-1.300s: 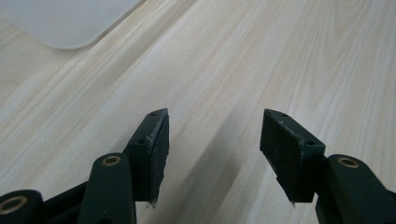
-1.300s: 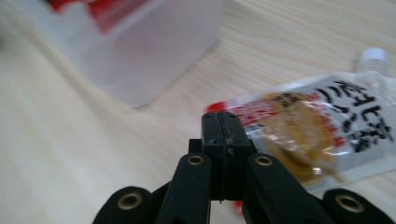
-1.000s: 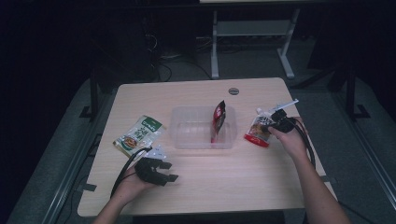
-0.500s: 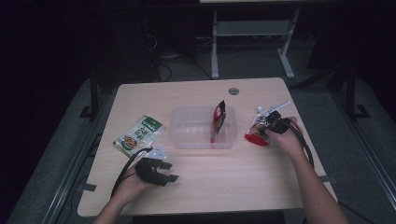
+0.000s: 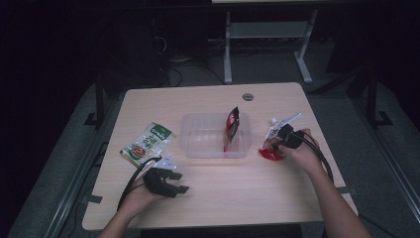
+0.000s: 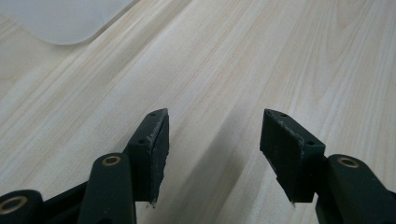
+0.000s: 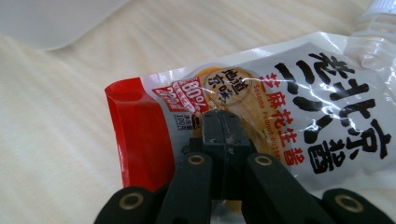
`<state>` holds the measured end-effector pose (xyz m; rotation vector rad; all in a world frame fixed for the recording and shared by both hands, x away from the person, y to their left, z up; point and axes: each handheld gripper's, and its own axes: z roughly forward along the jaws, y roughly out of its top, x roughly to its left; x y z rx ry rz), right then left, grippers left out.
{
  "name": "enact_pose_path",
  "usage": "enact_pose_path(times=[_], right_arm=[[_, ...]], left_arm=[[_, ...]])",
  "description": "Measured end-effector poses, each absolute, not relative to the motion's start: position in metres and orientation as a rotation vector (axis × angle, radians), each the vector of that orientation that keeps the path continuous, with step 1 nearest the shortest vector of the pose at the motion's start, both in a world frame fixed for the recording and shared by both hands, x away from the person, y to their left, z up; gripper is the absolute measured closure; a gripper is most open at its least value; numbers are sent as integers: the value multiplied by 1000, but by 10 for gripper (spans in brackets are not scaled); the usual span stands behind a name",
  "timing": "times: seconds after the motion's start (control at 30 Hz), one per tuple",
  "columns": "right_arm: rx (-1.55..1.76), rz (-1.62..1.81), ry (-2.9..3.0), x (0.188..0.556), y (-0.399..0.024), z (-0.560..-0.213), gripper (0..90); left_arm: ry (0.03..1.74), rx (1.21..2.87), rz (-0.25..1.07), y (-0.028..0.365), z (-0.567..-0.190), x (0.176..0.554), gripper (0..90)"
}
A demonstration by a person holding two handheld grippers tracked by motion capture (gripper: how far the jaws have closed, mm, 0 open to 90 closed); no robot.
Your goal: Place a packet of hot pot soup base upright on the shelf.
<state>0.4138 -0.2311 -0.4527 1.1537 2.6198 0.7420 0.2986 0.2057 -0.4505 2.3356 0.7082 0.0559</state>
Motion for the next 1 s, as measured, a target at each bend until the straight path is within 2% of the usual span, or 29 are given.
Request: enact_pose_path(times=[0.63,1.0], right_arm=[[1058,773,2715,364,-210,-451,900],[934,863,2820,338,-180,-452,900]], left_arm=[[697,2343,51,204,-450,298,419],[684,2345,52,201,-449,298,420]])
